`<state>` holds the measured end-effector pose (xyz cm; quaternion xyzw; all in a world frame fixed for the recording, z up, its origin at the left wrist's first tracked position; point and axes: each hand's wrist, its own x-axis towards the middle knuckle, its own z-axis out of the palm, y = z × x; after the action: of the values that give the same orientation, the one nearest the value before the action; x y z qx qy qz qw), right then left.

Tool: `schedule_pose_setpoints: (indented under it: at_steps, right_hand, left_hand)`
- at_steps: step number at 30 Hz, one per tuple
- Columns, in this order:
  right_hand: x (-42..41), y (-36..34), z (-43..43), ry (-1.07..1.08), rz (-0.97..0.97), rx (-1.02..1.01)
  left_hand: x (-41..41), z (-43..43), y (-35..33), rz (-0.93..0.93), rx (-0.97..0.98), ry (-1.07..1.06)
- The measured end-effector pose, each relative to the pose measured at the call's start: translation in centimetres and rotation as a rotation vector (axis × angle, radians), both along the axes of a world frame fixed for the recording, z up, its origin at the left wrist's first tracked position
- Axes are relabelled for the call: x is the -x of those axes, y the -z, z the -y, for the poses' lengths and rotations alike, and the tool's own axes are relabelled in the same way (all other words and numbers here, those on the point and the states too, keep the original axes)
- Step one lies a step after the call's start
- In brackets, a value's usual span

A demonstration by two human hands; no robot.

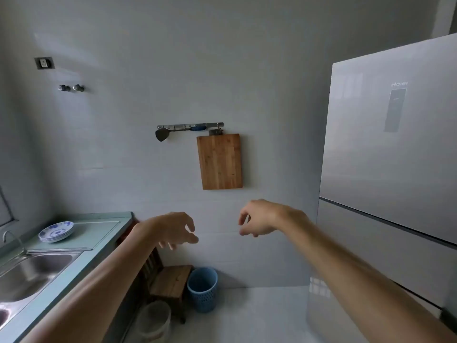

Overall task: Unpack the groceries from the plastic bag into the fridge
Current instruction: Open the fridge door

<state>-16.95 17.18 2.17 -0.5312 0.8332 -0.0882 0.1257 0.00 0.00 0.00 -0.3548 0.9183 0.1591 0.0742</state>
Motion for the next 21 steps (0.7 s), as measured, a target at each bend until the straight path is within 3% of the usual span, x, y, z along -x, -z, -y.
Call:
schedule_pose_setpoints:
  at_steps: [21]
  right_hand:
    - [5.7,0.1,20.6,0.24,0.074,-0.023]
  left_hand:
    - [7.3,18.9,-2.8,-0.021,0.064,0.245]
